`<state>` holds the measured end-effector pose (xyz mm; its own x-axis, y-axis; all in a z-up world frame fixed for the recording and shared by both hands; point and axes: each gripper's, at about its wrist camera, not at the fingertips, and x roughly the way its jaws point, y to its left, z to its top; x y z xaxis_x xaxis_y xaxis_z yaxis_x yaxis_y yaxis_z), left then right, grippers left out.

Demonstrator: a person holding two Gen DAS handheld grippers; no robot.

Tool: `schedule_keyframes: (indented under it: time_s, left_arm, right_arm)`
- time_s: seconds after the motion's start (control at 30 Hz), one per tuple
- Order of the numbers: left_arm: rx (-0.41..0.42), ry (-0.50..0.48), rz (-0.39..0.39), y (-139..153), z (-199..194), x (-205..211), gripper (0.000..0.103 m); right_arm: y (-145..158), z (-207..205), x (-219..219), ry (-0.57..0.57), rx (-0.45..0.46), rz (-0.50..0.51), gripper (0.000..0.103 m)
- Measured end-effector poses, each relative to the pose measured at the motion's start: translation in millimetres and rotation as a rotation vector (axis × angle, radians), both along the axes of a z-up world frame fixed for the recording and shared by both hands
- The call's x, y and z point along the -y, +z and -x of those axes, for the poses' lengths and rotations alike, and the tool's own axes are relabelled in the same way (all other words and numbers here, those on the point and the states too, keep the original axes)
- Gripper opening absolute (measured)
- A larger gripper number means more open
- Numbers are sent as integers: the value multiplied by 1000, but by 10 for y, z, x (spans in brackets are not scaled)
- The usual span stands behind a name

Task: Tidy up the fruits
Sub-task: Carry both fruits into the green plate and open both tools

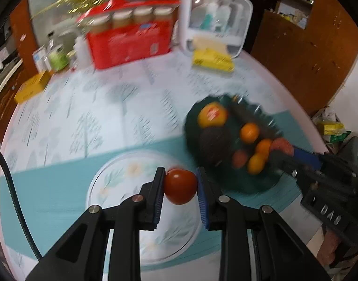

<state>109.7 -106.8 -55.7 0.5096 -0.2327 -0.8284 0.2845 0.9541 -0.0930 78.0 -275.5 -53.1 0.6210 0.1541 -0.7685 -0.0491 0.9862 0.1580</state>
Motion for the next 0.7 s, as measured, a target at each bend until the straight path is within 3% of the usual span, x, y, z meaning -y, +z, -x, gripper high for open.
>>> schedule_keyframes:
  time_s: [0.2,0.33,0.5,0.7]
  left_arm:
    - [50,-52,33,334,-348,610,25]
    - [41,-63,50,338,-558,896,25]
    - [-27,-50,36,58,-877,1160,25]
    - [-111,-39,1,-370,-1081,1292,25]
  right_arm:
    - [319,-156,448,14,73,59,28]
    - [407,-331,705,19,97,78,28]
    - [249,-546,878,66,64,118,28]
    - [-230,-674,905,145,-51,136,28]
